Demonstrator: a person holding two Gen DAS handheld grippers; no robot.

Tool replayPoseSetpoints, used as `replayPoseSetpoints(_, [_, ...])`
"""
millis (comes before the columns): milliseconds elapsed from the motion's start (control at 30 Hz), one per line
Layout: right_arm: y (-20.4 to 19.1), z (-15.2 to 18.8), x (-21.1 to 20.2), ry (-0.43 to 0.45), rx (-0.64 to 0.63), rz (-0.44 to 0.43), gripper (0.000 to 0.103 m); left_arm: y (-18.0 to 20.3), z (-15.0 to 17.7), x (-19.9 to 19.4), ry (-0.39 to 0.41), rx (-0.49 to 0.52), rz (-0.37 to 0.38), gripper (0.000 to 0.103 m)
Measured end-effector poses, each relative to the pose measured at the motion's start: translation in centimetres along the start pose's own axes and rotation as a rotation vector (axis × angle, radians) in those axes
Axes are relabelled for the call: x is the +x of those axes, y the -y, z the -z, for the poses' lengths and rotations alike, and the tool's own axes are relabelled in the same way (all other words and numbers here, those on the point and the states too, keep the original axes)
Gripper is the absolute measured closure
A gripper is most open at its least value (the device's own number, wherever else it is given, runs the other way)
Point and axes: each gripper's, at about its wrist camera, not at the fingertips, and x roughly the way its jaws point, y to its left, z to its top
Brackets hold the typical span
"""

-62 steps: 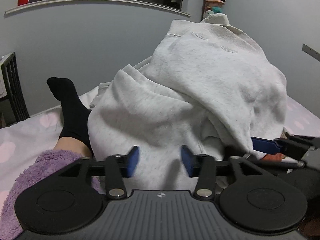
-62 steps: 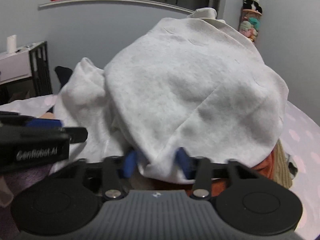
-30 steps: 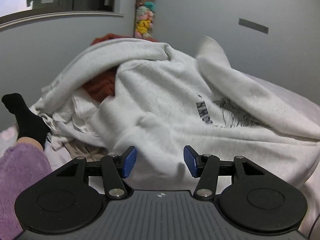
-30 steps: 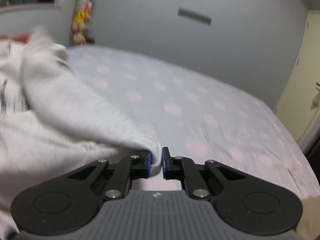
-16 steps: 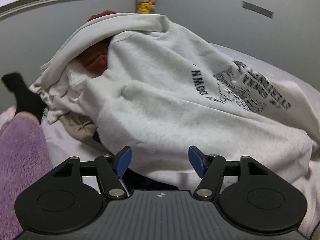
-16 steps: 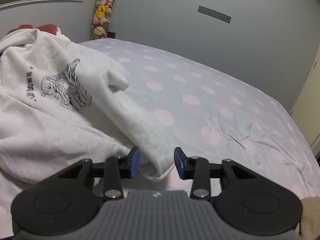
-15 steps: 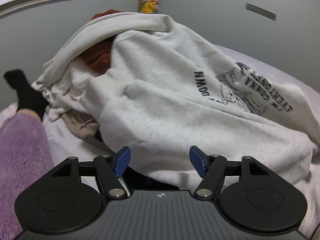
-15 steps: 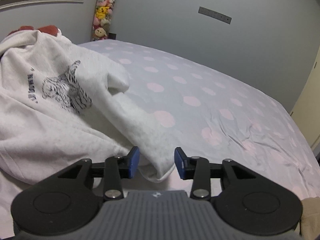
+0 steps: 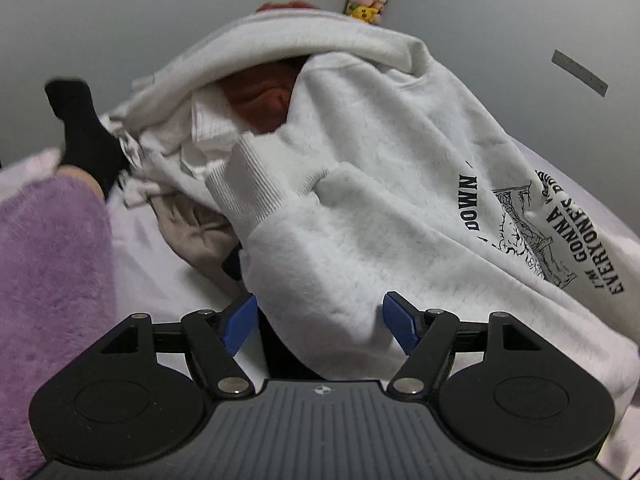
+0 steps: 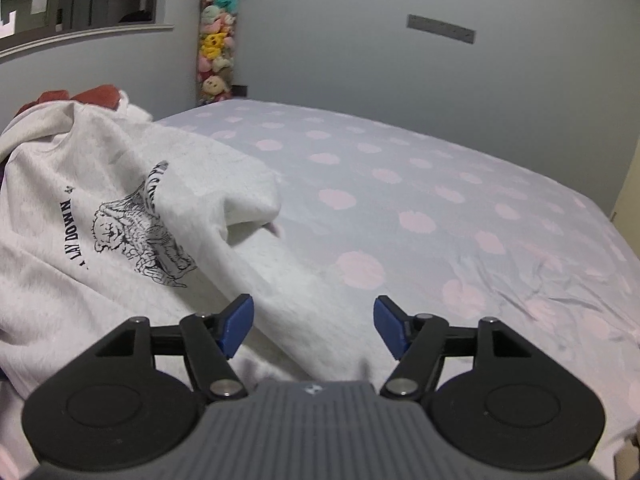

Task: Fold clothes

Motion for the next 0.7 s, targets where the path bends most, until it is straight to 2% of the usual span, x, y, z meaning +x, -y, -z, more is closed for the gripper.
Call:
replayPoseSetpoints(33, [-0.2, 0.0, 0.5, -0.011, -0.004, -0.009, 0.036, -0.1, -0.1, 0.3, -0.011, -0.004, 0.007, 0.044])
replayPoseSetpoints(67, [-0.4, 0.1, 1.0, -0.025, -0.008, -0.014, 0.037, 0.0, -0.1, 0.6, -0.020, 0.005, 0.013, 0.055])
replayPoseSetpoints(100, [-0.6, 0.2, 1.5, -0.038, -0.011, -0.018, 0.045, 0.2, -0.2, 0.8, -0.026, 0.017, 0.018, 0.064])
replayPoseSetpoints(133, [-0.8, 0.3, 1.9, -0.051, -0.014, -0.023, 0.060, 0.4, -0.2, 1.0, -0.026, 0.030, 0.020, 0.069])
replayPoseSetpoints(167, [-0.8, 0.5, 2.3, -0.063, -0.012, -0.028, 0.069, 0.7, -0.2, 1.1, -0.019, 0.045, 0.021, 0.079])
replayPoseSetpoints(200, [-0.8, 0.6, 2.6, -0.072, -0.008, -0.030, 0.083, 0.9, -0.2, 1.1, -0.010, 0.061, 0.027, 0.089])
replayPoseSetpoints(233, [-0.6, 0.6, 2.6, -0.070, 0.000, -0.025, 0.088, 1.1, -0.3, 1.0, -0.001, 0.077, 0.034, 0.094])
replayPoseSetpoints(300, [-0.1, 0.5, 2.3, -0.046, 0.015, 0.007, 0.096, 1.3, -0.5, 0.4, 0.026, 0.096, 0.029, 0.098])
replayPoseSetpoints(433, [1.5, -0.4, 0.2, 0.051, 0.046, 0.126, 0.100, 1.8, -0.6, -1.4, 0.057, 0.132, 0.011, 0.099])
replayPoseSetpoints(567, [3.5, -0.7, -2.4, 0.119, 0.083, 0.173, 0.101, 2.8, -0.2, -3.8, 0.067, 0.167, 0.030, 0.100])
replayPoseSetpoints(700, [7.4, -1.0, -6.3, 0.228, 0.138, 0.358, 0.103, 4.4, 0.7, -7.1, 0.102, 0.210, 0.080, 0.100])
